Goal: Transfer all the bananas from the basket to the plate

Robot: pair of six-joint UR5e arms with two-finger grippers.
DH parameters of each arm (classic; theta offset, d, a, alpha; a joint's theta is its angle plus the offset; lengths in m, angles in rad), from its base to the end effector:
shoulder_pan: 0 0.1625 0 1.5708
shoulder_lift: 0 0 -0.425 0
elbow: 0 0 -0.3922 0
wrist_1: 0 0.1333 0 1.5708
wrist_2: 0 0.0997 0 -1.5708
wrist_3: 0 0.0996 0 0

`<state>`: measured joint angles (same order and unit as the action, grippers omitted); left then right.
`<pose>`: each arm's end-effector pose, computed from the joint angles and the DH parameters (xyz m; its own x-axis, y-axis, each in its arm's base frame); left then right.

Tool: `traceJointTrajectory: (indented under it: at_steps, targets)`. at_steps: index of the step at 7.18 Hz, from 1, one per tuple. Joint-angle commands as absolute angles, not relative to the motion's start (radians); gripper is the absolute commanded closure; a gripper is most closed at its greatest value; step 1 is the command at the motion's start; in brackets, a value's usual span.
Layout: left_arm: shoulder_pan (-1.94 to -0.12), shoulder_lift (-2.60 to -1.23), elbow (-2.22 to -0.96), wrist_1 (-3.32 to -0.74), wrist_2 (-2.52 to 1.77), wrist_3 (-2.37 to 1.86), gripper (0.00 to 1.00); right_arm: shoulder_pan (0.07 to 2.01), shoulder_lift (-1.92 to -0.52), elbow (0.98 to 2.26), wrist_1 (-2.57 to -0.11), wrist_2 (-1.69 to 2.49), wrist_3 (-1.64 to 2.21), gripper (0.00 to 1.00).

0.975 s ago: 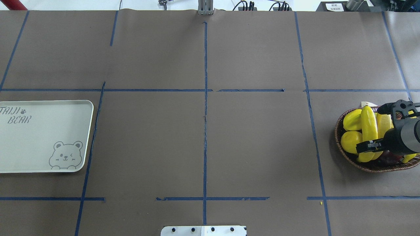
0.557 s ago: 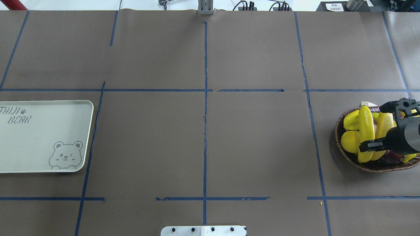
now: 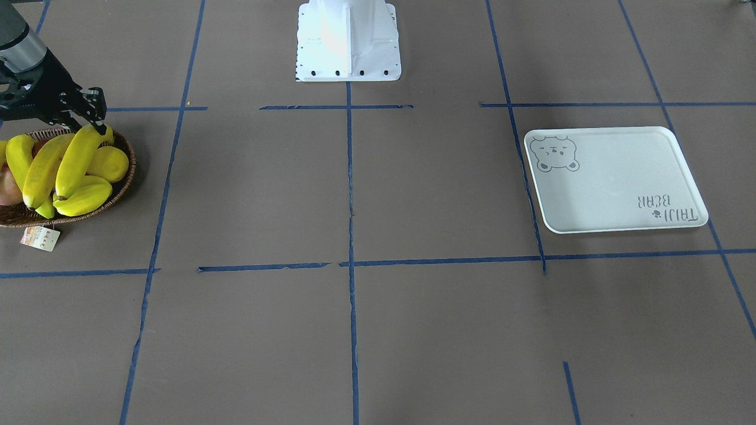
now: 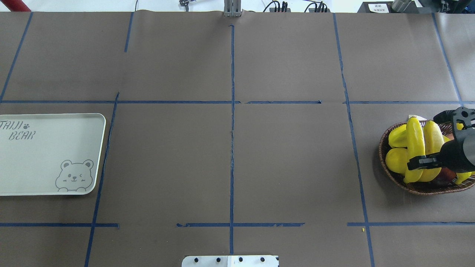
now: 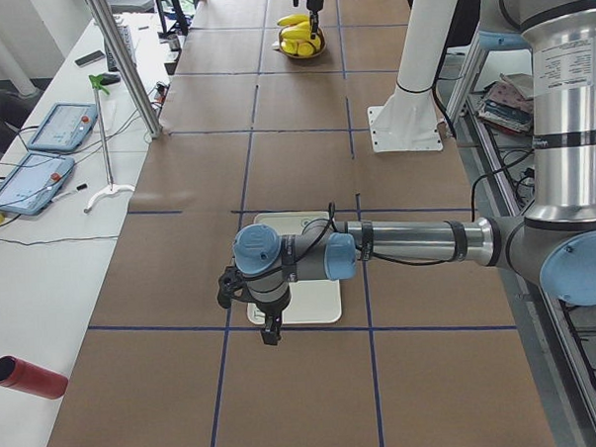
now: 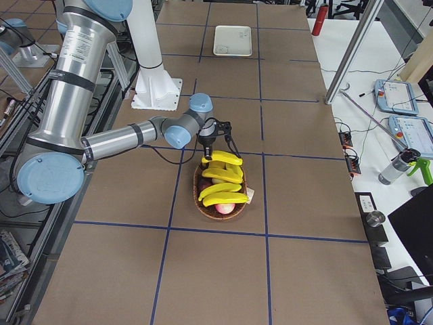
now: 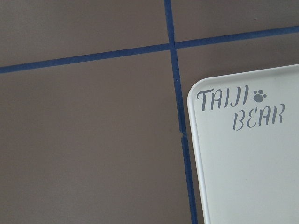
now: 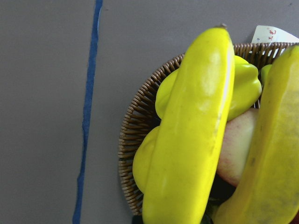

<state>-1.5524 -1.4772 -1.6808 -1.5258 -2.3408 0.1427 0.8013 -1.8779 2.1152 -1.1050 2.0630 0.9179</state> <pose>-0.0557 -0.4511 0.6535 0.7082 0.1355 -0.6928 -0.1203 0.9902 0.0707 -0.2063 -0.3369 0.4779 0.6770 -0.0706 0.7326 -0.0115 0.9943 0.1064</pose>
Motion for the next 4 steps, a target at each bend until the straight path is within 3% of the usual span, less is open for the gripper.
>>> traceJointTrajectory:
  at_steps: [1,4]
  targets:
    - [-1.552,-1.477,-1.683,-1.526,-2.341,0.144,0.0,0.894,-1.873,2.134,-1.103,2.178,0.914,1.0]
    - [-1.552,-1.479,-1.692,-1.526,-2.341,0.144,0.0,1.011,-1.789,2.151,-1.101,2.388,0.914,1.0]
